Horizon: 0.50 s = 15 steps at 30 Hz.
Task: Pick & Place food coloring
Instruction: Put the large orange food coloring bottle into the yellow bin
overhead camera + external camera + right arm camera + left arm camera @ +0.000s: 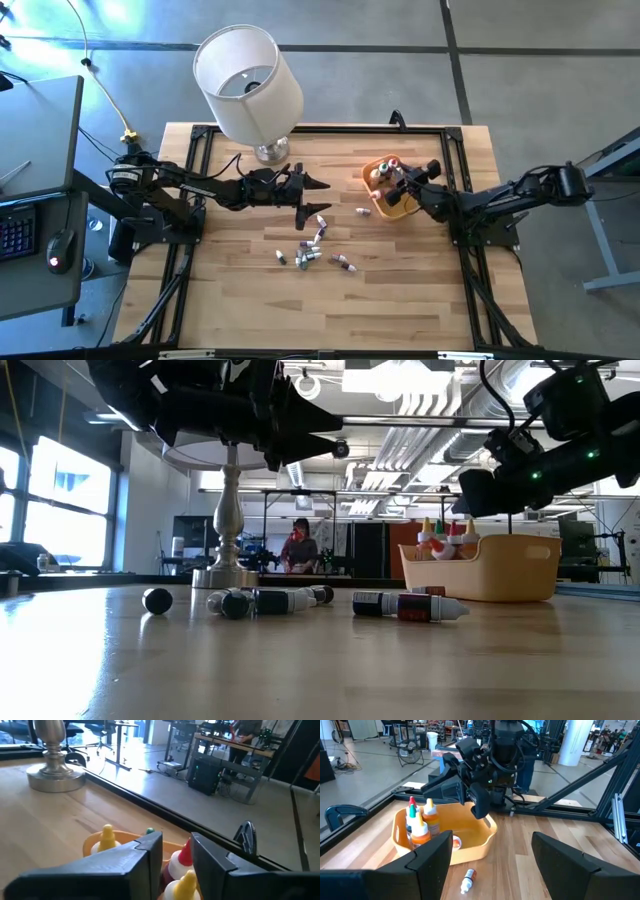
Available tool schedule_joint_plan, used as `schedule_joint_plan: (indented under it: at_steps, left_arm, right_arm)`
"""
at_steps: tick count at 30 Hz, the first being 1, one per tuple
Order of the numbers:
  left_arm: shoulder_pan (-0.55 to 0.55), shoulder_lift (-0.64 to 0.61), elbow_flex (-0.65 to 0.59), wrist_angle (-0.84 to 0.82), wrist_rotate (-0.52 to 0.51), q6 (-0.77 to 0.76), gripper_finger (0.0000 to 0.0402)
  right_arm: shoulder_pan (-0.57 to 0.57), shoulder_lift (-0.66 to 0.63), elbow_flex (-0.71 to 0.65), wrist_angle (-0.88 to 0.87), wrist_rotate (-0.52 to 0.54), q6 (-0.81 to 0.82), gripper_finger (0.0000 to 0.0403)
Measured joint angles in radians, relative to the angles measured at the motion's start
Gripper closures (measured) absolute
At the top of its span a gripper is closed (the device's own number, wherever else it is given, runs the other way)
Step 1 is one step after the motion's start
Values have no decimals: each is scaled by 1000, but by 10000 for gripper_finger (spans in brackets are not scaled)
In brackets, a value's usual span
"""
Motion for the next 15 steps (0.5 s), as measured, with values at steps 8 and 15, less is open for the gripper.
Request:
schedule_joint_plan:
  at_steps: [8,15]
  left_arm:
    - [0,0,0,-4,0,0,133]
    - [0,0,0,-8,0,0,133]
  right_arm:
    - [15,-10,2,130,-125,-61,294]
    - [105,-41,129,-41,-421,-137,291]
